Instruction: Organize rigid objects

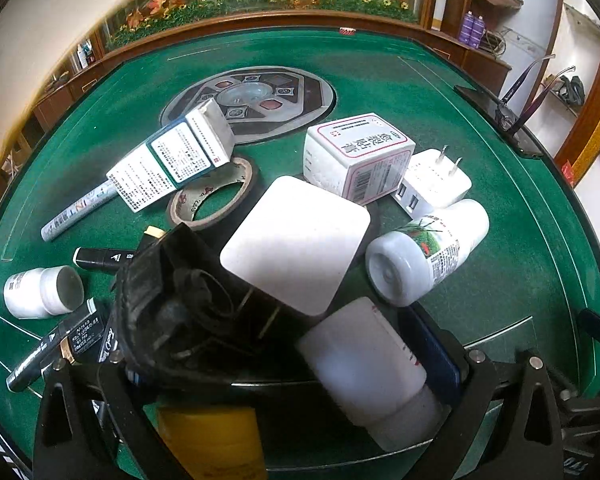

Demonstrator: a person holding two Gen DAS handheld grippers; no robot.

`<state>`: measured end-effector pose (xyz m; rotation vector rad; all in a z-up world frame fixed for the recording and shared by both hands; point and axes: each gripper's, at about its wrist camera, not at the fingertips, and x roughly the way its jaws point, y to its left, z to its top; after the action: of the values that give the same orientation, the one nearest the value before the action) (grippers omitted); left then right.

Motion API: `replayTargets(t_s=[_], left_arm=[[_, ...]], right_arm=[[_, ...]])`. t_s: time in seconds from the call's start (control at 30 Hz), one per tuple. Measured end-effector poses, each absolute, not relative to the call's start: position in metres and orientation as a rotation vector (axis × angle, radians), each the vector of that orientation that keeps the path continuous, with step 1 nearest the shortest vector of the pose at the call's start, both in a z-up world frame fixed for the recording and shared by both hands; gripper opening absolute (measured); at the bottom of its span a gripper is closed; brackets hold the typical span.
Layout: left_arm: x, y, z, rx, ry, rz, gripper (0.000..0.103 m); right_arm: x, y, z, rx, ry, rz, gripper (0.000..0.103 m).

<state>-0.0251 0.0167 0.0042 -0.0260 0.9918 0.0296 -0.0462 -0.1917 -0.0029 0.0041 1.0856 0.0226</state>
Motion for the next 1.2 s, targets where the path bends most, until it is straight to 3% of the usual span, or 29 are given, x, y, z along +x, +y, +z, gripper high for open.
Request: replayTargets(t_s=[0.63,1.2], left_arm=[[-0.024,0.012,0.004,-0.066,0.990,0.101,0.103],[-0.017,0.005,0.004,-0.094,0.993,0.152,0.103]], right_arm=[[-0.177,-0.388,0.075,0.336,0.897,-0.518,0.096],[-0.140,-0.365,0.090,0.317,0.831,-0.326,0.096]])
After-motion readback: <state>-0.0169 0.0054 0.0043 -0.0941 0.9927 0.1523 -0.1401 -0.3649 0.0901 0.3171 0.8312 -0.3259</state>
